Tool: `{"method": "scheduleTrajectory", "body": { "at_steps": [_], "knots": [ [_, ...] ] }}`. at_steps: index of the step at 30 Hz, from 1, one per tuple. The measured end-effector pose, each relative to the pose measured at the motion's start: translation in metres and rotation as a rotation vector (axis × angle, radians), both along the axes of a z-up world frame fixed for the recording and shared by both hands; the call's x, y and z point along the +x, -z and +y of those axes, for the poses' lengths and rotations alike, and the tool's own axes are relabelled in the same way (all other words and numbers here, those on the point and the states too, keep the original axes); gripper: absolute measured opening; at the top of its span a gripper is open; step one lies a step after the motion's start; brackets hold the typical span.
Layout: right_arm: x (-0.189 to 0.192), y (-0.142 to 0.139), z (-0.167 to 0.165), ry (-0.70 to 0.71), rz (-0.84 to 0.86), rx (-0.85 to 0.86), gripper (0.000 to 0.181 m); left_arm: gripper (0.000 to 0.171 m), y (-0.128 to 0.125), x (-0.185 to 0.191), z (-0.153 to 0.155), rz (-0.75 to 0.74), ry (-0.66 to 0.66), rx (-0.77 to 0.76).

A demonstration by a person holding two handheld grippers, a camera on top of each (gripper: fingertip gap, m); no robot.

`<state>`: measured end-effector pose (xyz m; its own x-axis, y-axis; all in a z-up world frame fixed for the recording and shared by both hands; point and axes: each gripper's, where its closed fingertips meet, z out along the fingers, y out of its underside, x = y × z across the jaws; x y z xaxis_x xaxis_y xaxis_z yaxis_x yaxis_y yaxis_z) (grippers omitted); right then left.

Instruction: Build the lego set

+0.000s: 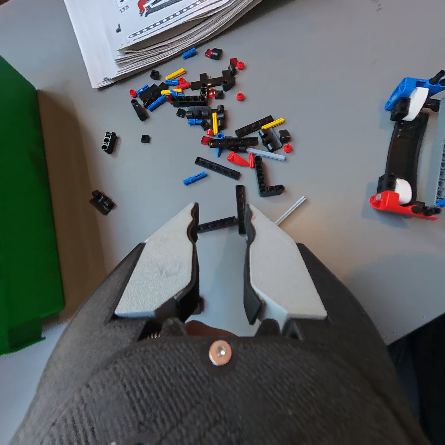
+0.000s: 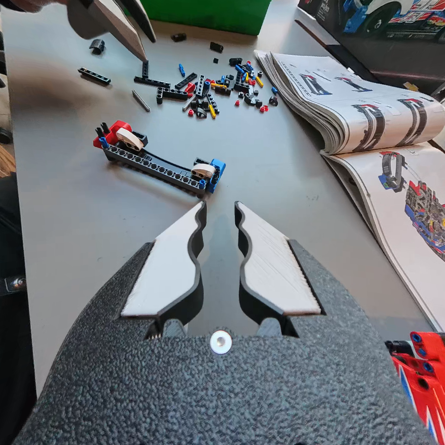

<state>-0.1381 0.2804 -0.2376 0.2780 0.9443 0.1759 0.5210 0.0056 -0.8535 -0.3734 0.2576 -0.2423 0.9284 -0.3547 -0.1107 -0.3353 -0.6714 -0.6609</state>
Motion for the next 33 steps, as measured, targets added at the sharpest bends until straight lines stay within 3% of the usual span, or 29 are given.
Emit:
{"method": "scheduleTrajectory", "body": {
  "at_steps": [7, 18, 30, 33],
  "knots": [
    [-0.002, 0.007, -0.001, -0.021, -0.029, -0.037, 0.024, 0.041, 0.005, 0.038, 0.006, 0.004, 0.133, -0.082],
    [-0.003, 0.004, -0.004, -0.038, -0.021, -0.006, 0.023, 0.007, 0.024, 0.042, 0.020, 0.085, 0.100, -0.155],
    [-0.003, 0.002, -0.008, -0.049, -0.014, 0.028, 0.023, 0.005, 0.029, 0.041, 0.020, 0.094, 0.094, -0.179],
    [-0.003, 0.001, -0.008, -0.050, -0.009, 0.034, 0.023, 0.005, 0.020, 0.040, 0.020, 0.114, 0.096, -0.154]
  ]
}}
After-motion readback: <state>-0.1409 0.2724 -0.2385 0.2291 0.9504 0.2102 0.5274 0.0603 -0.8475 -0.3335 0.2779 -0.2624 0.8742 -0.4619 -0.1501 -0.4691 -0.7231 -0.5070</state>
